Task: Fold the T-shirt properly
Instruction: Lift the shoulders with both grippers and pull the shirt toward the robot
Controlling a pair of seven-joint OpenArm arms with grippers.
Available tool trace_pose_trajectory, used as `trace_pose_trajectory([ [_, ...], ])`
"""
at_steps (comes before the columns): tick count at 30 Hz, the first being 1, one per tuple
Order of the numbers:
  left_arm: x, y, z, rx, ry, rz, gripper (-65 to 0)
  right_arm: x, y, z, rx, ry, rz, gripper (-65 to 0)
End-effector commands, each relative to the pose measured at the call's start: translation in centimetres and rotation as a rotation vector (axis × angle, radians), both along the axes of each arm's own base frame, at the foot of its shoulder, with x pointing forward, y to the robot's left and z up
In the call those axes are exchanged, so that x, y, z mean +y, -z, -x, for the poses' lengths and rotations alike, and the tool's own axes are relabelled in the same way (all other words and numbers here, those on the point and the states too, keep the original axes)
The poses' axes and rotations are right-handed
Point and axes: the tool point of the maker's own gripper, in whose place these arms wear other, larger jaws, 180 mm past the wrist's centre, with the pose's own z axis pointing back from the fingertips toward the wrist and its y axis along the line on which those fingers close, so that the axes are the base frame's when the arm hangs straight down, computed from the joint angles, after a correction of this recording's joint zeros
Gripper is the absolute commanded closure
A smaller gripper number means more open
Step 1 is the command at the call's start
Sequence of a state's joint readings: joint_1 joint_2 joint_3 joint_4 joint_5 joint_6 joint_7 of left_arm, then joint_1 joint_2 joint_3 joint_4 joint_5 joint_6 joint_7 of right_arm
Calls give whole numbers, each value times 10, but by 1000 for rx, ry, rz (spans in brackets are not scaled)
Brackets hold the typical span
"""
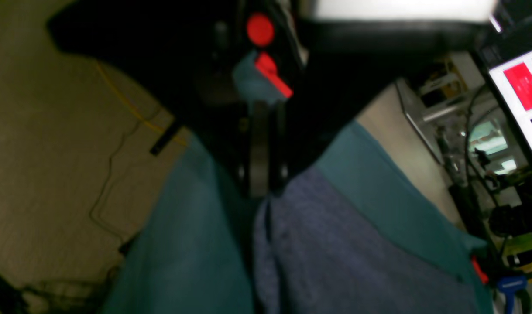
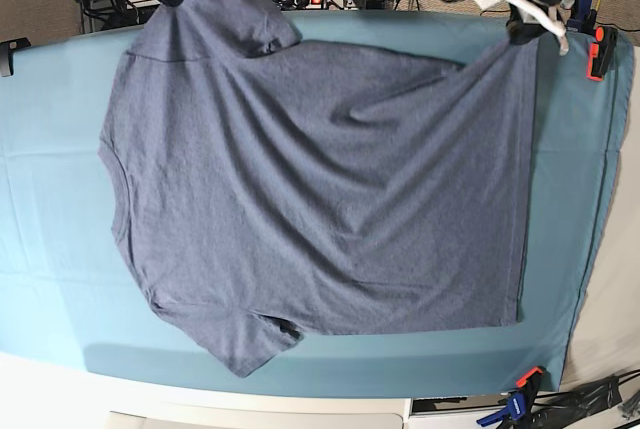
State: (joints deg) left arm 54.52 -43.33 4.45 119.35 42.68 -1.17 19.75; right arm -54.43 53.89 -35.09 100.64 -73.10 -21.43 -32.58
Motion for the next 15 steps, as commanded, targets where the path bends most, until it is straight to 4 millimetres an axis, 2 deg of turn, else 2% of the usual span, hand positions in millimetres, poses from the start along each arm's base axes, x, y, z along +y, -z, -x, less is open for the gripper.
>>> trace_pose_trajectory([
  [1, 1, -5, 3, -15, 8, -13, 0, -2, -7, 1, -18, -16, 4, 0],
  [8, 4, 0, 25, 35, 12, -40, 0, -29, -23, -7, -76, 16, 53, 0],
  [12, 10, -2, 24, 22, -21, -58, 0, -44, -33, -10, -102, -1, 91, 0],
  [15, 11, -2, 27, 28, -25, -63, 0, -50, -38, -5, -100, -7, 98, 0],
])
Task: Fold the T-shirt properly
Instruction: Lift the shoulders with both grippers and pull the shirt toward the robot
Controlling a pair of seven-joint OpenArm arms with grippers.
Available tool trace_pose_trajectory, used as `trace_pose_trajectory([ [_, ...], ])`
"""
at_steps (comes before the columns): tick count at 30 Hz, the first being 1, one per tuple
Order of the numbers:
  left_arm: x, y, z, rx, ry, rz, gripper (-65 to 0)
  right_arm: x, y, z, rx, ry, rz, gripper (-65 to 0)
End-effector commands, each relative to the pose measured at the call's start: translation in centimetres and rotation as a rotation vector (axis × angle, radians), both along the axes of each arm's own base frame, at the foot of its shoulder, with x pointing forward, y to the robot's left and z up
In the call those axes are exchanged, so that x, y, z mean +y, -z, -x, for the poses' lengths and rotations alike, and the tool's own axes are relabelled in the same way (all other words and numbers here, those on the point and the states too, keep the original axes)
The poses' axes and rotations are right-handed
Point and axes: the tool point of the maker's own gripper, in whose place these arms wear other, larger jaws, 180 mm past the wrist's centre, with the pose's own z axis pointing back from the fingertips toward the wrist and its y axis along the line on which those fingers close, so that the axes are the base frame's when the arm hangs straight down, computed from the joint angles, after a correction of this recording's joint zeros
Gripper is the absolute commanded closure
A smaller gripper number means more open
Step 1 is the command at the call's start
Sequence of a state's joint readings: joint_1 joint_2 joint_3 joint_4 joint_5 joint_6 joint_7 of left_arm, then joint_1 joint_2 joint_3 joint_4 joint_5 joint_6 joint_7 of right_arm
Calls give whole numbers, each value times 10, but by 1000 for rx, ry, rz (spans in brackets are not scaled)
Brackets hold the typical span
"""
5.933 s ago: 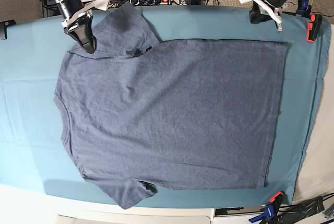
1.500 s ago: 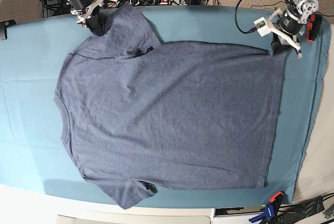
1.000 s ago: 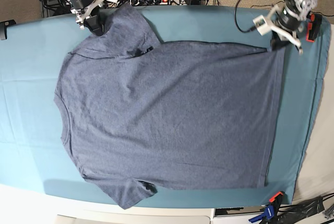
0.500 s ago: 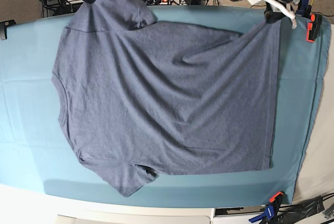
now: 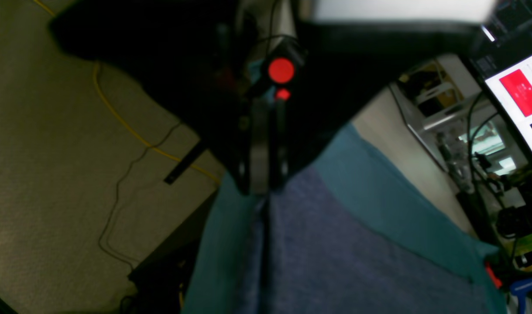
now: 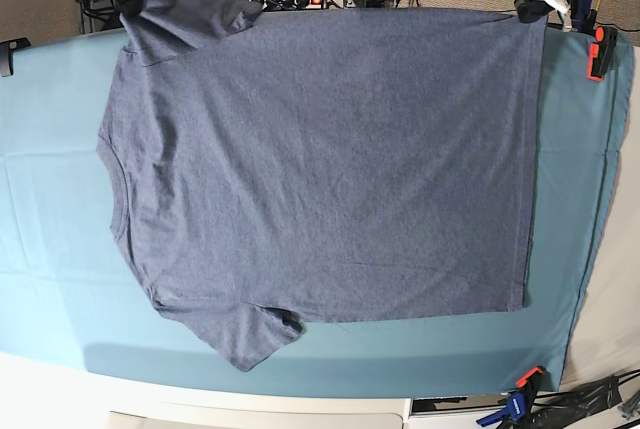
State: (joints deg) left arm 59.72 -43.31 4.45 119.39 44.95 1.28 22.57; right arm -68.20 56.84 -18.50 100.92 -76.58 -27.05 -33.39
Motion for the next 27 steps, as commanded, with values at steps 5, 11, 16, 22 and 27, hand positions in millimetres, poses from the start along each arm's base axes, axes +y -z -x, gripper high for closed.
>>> trace_pose_trajectory([
  [5, -2, -7, 5, -2, 4, 2, 0, 3, -2, 21, 43, -14, -10, 0],
  [11, -6, -11, 16, 24, 1, 11, 0, 1, -2, 26, 51, 1, -6, 0],
  [16, -3, -10, 22, 42, -12, -4, 0, 0, -1, 34, 71, 6, -5, 0],
  [22, -2, -10, 22, 43, -1, -10, 0, 0, -1, 36, 72, 13, -5, 0],
  [27, -1, -10, 23, 47, -3, -7, 0, 0, -1, 36, 70, 19, -6, 0],
])
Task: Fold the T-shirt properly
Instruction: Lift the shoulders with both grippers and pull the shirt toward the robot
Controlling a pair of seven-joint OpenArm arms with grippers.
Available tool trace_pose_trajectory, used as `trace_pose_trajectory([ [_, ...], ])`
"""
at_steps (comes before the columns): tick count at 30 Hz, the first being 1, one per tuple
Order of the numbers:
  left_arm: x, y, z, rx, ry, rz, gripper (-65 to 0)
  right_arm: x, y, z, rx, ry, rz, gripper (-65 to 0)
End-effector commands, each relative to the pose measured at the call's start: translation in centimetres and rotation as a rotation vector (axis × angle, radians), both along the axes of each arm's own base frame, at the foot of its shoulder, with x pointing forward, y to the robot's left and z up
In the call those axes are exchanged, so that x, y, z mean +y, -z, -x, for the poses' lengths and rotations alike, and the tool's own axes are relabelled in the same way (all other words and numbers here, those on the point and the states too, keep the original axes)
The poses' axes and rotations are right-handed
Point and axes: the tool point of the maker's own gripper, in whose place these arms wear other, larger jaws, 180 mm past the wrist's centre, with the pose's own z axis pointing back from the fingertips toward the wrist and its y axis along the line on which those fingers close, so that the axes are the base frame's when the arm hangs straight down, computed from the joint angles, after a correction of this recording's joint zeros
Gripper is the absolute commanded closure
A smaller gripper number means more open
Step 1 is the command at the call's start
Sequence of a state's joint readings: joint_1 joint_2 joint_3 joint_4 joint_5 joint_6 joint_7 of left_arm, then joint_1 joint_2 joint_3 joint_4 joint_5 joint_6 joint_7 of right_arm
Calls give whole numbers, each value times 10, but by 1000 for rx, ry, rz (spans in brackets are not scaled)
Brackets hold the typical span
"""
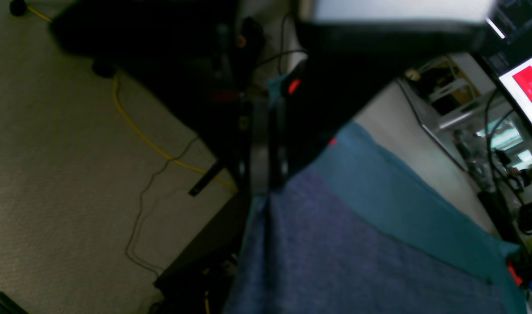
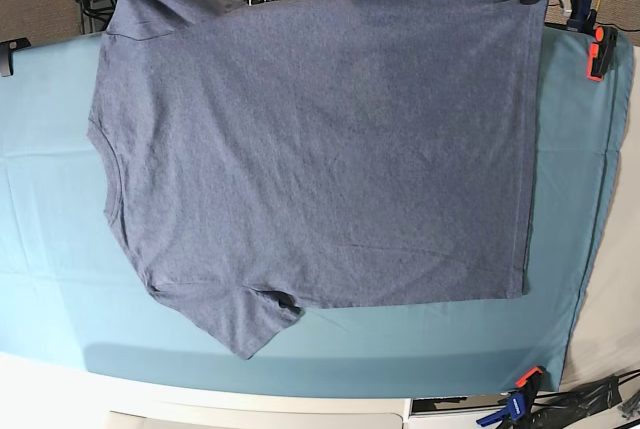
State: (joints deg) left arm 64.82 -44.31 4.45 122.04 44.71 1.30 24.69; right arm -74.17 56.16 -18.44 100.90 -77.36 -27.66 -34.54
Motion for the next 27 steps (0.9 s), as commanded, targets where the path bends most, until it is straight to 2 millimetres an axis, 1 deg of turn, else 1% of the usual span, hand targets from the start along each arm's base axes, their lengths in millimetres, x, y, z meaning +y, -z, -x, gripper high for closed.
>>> trace_pose_trajectory([
  [1, 0, -5, -1, -14, 0, -3, 0, 0, -4, 0, -13, 6, -7, 0],
  [12, 3, -7, -4, -30, -16, -10, 0, 7, -2, 8, 0, 22, -32, 0],
  [18, 3, -11, -23, -83, -16, -10, 0, 11, -4, 5, -5, 33, -52, 0],
  [20, 3, -12, -27, -95, -18, -9, 0, 17, -8, 1, -12, 45, -79, 0],
  [22, 3, -12, -27, -94, -18, -7, 0, 25, -14, -6, -31, 47, -107, 0],
  [27, 3, -12, -28, -95, -18, -8, 0, 43, -34, -44, -139, 67, -190, 0],
])
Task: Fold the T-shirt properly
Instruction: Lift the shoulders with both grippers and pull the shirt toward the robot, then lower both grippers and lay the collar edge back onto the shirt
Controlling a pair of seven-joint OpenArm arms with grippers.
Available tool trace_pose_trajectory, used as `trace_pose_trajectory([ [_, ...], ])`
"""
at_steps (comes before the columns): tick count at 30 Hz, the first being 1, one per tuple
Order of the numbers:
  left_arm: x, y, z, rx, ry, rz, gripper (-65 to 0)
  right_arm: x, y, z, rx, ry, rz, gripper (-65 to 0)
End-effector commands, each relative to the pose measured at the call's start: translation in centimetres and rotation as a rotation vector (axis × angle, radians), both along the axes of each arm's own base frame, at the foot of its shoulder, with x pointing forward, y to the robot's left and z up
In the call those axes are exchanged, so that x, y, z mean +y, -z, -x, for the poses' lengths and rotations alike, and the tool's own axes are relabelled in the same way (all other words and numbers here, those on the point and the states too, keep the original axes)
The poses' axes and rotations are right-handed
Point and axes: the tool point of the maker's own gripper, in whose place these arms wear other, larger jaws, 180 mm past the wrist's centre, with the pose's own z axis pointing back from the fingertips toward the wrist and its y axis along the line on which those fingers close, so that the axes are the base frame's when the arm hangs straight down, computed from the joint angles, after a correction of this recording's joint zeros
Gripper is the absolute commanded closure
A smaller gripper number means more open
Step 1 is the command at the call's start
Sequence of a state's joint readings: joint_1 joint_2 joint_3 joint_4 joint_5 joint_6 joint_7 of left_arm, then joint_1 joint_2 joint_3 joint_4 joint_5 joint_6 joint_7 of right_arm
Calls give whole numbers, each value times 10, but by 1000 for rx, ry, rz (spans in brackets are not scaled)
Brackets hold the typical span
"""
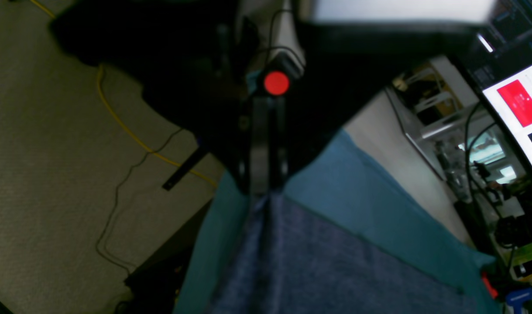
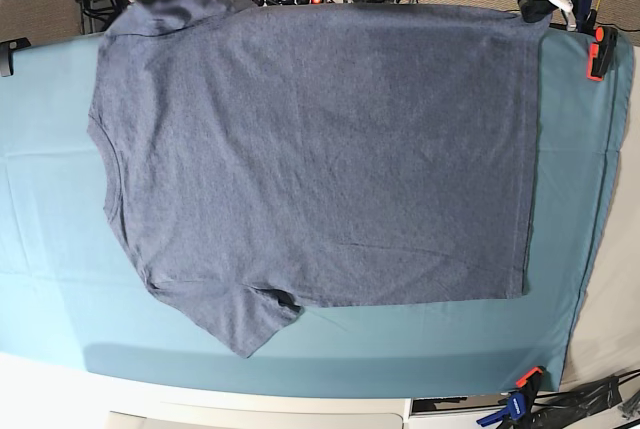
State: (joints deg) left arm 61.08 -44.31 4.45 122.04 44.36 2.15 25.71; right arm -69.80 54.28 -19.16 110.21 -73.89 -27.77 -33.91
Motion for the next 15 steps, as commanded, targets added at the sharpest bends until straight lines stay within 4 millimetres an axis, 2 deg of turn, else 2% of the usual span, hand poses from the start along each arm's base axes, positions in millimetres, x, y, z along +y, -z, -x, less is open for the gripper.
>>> trace_pose_trajectory([
  [1, 0, -6, -3, -23, 5, -2, 0, 5, -9, -8, -32, -3, -24, 0],
  [5, 0, -8, -10, -44, 10, -8, 0, 5, -12, -40, -64, 39, -40, 0],
  [9, -2, -14, -32, -100, 8, 10, 0, 2, -9, -73, -66, 64, -56, 0],
  [15, -9, -18, -63, -132, -2, 77, 0, -4, -19, -126, -114, 118, -82, 0],
])
